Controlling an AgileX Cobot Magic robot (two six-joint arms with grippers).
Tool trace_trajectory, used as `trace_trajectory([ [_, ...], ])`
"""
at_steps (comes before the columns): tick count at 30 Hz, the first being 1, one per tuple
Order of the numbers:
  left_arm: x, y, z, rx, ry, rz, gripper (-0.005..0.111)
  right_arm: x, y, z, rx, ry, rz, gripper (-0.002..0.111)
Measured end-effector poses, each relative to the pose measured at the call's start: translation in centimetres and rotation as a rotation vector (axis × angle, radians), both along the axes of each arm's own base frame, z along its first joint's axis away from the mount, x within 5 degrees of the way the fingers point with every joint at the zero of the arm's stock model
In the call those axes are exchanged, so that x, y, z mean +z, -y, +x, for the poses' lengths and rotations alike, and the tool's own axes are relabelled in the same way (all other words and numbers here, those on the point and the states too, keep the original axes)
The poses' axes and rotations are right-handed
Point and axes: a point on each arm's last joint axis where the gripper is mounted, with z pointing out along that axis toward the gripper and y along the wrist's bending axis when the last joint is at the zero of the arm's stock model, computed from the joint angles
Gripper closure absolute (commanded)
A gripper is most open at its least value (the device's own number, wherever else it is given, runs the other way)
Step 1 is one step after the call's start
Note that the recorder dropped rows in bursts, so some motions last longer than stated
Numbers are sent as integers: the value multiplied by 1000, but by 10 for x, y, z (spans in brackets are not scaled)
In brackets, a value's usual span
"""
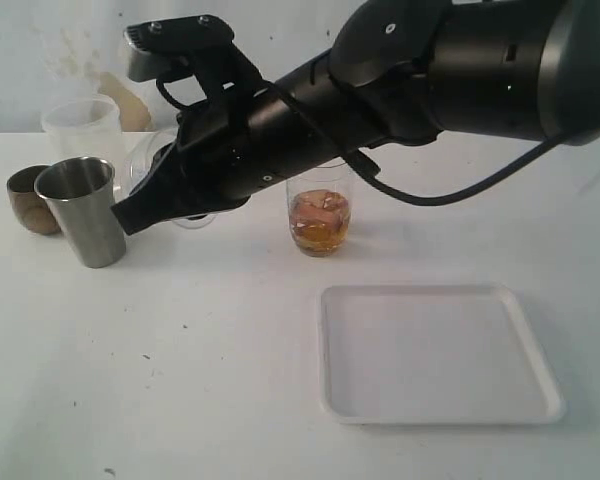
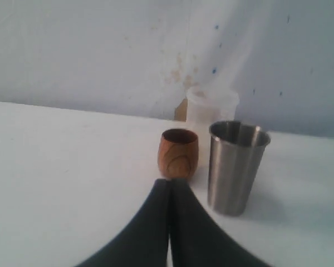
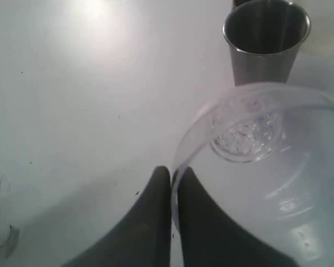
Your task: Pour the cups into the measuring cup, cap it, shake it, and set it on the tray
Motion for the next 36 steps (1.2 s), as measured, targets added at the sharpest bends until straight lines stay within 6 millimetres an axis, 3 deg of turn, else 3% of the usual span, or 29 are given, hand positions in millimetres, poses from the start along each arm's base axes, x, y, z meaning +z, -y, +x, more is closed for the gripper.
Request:
trace_trajectory([
  [5,23,-1,-2,3,270,-130,107,0,0,0,2,1,-1,108],
  [9,36,0,-5,-16,408,-117,107,0,0,0,4,2,-2,108],
  [12,43,11,-5,-121,479,27,105,0,0,0,11,11,-4,108],
  [14,46,25,-3,-244,518,240,99,0,0,0,15,19,-10,108],
  [17,52,34,6,-338,483,387,79,0,1,0,15,30,-13,108],
  [21,74,33,23,-351,428,357,29,2,1,2,0,48,-9,108],
  [22,81,33,29,-355,415,355,24,2,1,2,-2,50,-8,108],
  [26,101,34,54,-401,367,383,23,1,2,2,2,65,-22,108],
  [29,104,41,75,-510,309,527,24,0,3,3,7,90,-47,108],
  [31,95,45,87,-605,237,650,24,-1,4,4,2,99,-64,108],
  [36,66,57,108,-802,119,758,24,-1,5,6,-16,101,-71,108],
])
